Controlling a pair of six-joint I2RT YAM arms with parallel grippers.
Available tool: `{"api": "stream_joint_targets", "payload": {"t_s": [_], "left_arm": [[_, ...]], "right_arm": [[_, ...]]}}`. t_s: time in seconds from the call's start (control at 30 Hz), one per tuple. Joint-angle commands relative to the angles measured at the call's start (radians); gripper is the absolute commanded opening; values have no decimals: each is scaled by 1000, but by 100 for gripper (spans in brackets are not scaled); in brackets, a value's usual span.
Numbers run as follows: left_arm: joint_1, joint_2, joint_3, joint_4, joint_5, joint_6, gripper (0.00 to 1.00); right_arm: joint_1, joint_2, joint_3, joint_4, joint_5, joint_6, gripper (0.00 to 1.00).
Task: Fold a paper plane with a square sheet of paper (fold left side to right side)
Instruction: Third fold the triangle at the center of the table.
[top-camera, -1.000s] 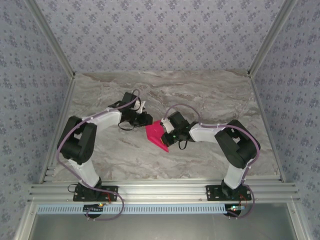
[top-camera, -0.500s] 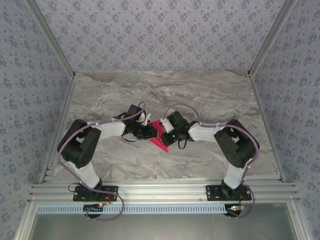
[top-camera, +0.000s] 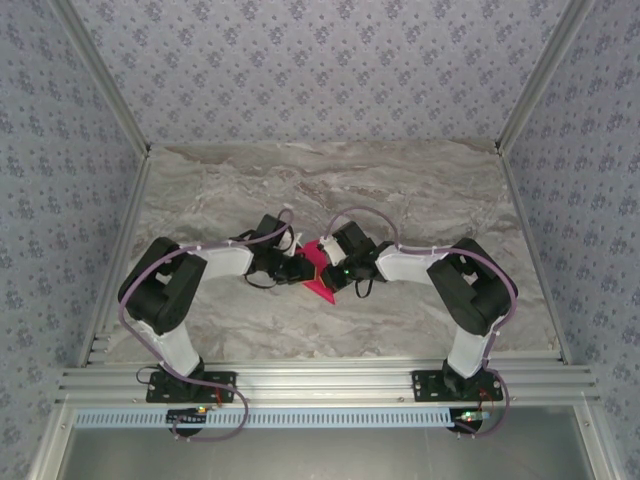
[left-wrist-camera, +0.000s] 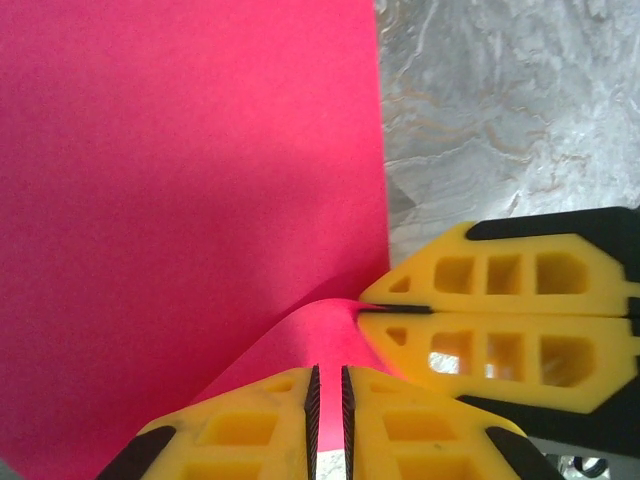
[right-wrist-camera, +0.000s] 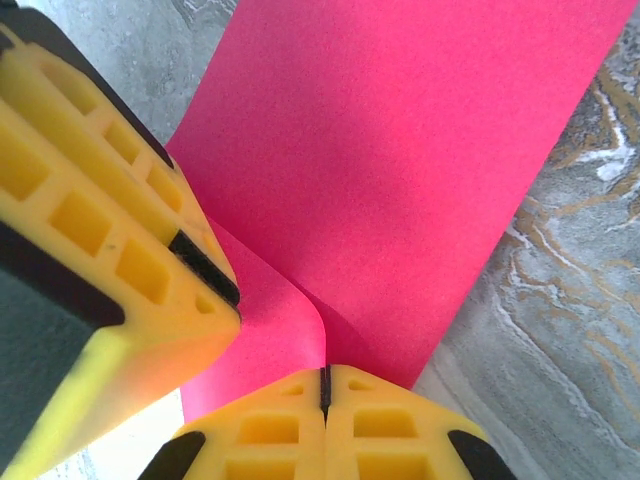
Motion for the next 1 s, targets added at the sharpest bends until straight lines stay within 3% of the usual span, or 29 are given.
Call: {"api": "stream_joint_targets", "payload": {"t_s": [0.0, 0.27, 0.67, 0.8, 0.97], "left_arm": [[-6, 6, -17, -15, -19, -6, 15], [-5, 4, -42, -22, -51, -4, 14], [-5, 42, -54, -19, -79, -3, 13], [-5, 38, -52, -19, -77, -3, 13], [-5, 34, -52, -19, -79, -1, 12]], "right_arm": [[12, 40, -1, -79, 19, -19, 1], [12, 33, 12, -81, 10, -15, 6], [-45, -101, 47, -101, 7, 34, 37], [-55, -157, 38, -158, -81, 44, 41], [-51, -156, -5, -159, -282, 111, 37]]}}
